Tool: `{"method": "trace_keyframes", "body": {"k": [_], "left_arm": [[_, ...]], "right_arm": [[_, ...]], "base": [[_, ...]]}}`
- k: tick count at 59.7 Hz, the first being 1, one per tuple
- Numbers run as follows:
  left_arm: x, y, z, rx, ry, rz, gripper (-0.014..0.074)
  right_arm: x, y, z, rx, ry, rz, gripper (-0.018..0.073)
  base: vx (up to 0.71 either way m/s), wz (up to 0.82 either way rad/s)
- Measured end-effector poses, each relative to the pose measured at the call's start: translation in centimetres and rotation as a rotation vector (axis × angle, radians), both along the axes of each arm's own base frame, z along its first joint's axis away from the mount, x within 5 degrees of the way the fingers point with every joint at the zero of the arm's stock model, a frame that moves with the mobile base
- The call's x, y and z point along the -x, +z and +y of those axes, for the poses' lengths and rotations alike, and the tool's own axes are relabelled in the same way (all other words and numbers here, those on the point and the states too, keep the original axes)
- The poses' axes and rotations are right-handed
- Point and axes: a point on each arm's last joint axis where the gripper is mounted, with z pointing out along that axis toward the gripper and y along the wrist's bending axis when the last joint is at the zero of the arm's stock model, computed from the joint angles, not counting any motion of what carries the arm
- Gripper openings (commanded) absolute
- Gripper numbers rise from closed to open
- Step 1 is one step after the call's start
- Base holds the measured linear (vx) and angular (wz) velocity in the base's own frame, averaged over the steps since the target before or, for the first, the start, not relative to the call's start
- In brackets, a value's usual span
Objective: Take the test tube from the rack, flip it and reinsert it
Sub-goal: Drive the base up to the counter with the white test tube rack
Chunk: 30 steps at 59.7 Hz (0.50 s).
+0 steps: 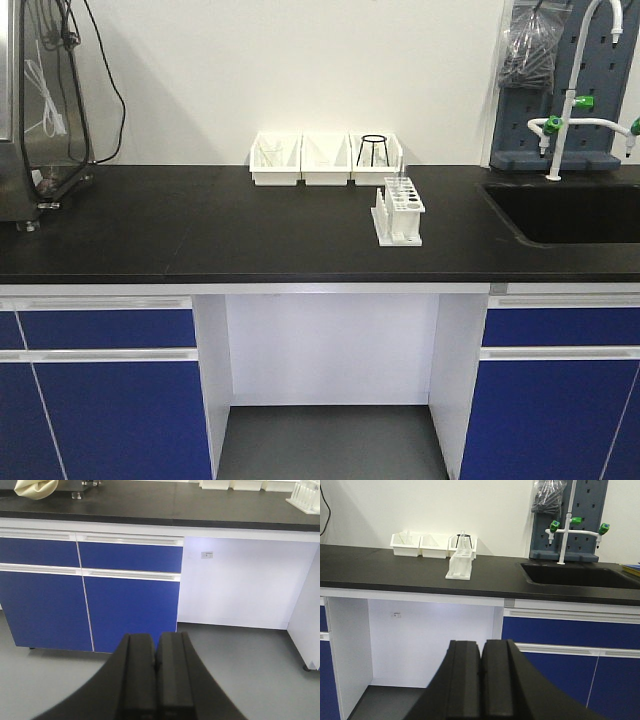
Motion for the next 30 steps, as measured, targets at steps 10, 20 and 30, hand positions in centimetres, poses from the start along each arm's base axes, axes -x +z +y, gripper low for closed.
{"method": "trace_keyframes", "body": {"k": [10, 20, 30], "left_arm": [[0.0, 0.0, 0.0, 0.0, 0.0, 0.0, -0.0006], [0.0, 0.0, 0.0, 0.0, 0.0, 0.0, -0.0006], [0.0, 0.0, 0.0, 0.0, 0.0, 0.0, -0.0006]], "right_arm": [[0.0, 0.0, 0.0, 0.0, 0.0, 0.0, -0.0009], [0.0, 0.0, 0.0, 0.0, 0.0, 0.0, -0.0009], [0.0, 0.0, 0.0, 0.0, 0.0, 0.0, -0.0009]], "base": [[0.0, 0.0], [0.0, 0.0], [0.0, 0.0]]}}
